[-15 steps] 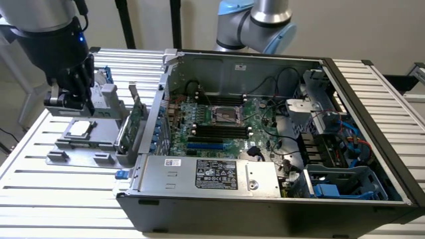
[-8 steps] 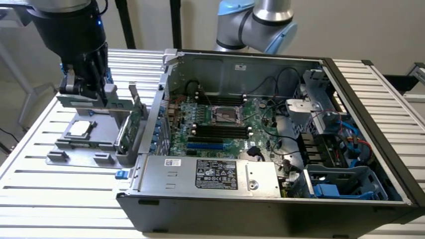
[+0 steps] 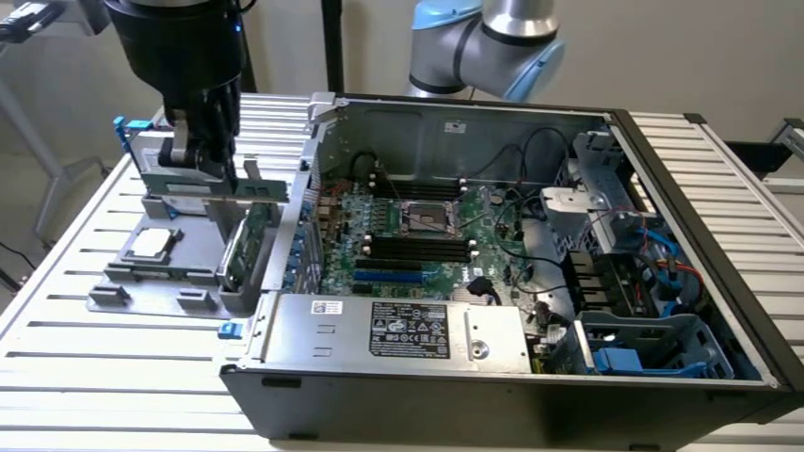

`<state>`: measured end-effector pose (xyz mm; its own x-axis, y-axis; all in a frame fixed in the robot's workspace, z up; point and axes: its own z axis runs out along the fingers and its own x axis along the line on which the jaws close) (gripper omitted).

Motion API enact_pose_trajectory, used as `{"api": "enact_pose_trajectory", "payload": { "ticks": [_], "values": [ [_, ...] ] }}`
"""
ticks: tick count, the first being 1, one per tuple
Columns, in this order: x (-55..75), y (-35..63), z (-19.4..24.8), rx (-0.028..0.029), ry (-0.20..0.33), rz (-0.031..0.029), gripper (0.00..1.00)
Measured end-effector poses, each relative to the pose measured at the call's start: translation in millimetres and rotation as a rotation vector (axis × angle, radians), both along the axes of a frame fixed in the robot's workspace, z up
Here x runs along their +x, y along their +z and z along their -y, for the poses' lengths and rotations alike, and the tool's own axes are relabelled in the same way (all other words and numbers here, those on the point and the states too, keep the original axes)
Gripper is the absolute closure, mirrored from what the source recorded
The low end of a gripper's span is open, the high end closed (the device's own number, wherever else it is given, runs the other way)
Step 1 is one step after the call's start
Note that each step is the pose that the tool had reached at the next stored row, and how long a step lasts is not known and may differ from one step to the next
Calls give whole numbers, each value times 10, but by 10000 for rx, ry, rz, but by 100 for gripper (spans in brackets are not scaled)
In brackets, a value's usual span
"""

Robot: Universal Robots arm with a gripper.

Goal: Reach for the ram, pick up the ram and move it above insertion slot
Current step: 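Pick up the ram and move it above insertion slot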

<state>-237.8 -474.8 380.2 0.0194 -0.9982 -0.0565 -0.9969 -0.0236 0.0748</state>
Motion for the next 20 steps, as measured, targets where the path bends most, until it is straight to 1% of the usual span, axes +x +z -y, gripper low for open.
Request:
{"api": "enact_pose_trajectory", "payload": {
  "ticks": [5, 20],
  "values": [
    [228, 14, 0, 13, 0, -9, 86],
    [911, 16, -1, 61, 8, -25, 86]
  ]
}}
